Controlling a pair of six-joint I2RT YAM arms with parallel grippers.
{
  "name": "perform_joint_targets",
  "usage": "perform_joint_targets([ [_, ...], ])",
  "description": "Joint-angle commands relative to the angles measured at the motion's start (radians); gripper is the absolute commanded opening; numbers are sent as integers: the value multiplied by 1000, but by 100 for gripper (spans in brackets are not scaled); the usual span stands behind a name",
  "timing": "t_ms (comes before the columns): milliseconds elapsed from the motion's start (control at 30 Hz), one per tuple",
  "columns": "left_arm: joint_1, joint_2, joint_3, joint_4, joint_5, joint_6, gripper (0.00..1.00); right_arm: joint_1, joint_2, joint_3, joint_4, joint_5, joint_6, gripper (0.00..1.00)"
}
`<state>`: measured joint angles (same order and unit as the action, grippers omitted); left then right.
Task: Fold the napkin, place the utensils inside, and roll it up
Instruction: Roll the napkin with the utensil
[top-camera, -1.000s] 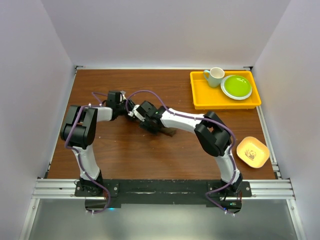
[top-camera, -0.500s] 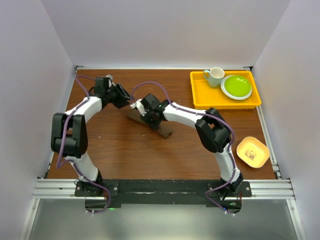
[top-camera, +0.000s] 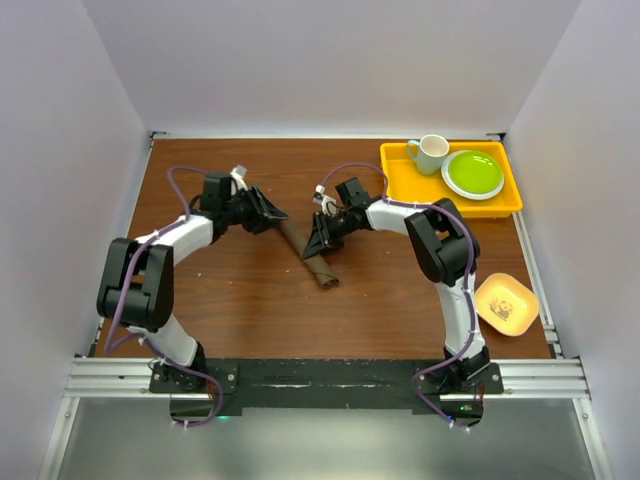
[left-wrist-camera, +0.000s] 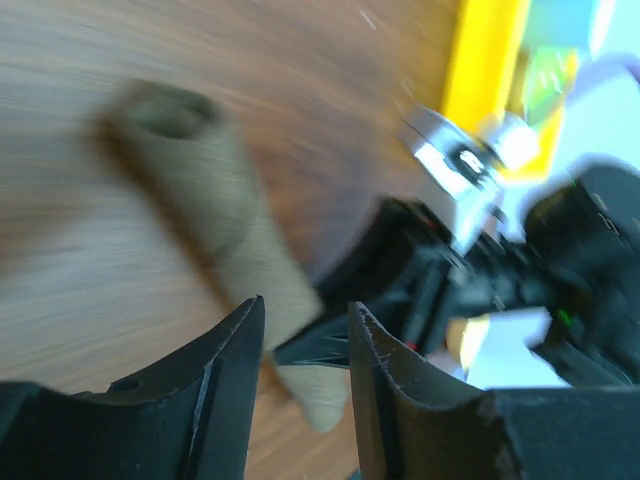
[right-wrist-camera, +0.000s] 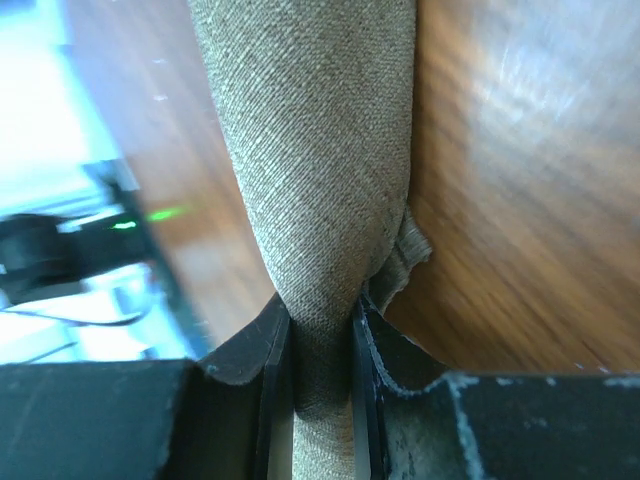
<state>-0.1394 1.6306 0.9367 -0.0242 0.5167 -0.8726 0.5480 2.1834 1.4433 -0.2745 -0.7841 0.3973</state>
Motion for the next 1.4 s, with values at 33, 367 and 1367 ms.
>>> perform_joint_targets([
  [33,-81,90,-12,291,137,-129,40,-23,53,-66,95,-123,149,10],
  [367,-92,311,5,486,186,-220,37,-59,58,-87,98,-110,144,17],
  [1367,-89,403,109,279,175,-117,33,288,-74,284,-520,933,-446,80],
])
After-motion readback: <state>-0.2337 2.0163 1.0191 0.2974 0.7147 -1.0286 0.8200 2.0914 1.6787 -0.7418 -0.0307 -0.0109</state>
